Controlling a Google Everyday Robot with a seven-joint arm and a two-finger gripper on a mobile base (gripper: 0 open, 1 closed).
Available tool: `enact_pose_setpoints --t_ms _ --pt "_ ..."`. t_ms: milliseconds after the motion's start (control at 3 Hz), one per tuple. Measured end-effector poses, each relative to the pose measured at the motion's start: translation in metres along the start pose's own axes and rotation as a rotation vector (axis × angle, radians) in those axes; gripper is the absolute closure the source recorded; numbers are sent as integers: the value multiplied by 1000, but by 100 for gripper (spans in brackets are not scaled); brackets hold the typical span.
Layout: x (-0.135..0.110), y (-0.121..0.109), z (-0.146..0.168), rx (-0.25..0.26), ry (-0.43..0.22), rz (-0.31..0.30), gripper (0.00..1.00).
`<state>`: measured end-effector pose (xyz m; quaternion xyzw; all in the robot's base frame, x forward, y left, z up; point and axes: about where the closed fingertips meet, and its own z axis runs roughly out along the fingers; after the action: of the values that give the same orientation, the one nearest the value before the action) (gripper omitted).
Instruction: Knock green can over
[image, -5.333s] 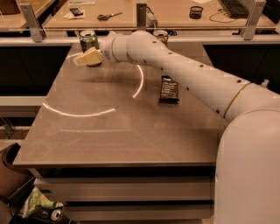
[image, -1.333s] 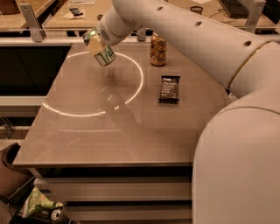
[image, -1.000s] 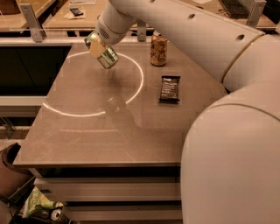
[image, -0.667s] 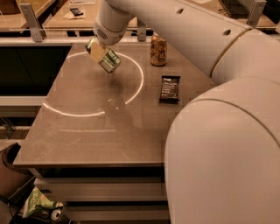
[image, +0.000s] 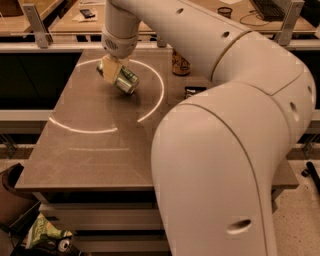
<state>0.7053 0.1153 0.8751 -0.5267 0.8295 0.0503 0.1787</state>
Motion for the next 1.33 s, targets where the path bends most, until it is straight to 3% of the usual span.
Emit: enact_pose_setpoints --t_ms 333,667,1333 --pt "-6 9 19 -74 40 -45 100" --pt "-21 12 39 -119 7 -93 100" --pt "-23 13 43 -123 7 -98 59"
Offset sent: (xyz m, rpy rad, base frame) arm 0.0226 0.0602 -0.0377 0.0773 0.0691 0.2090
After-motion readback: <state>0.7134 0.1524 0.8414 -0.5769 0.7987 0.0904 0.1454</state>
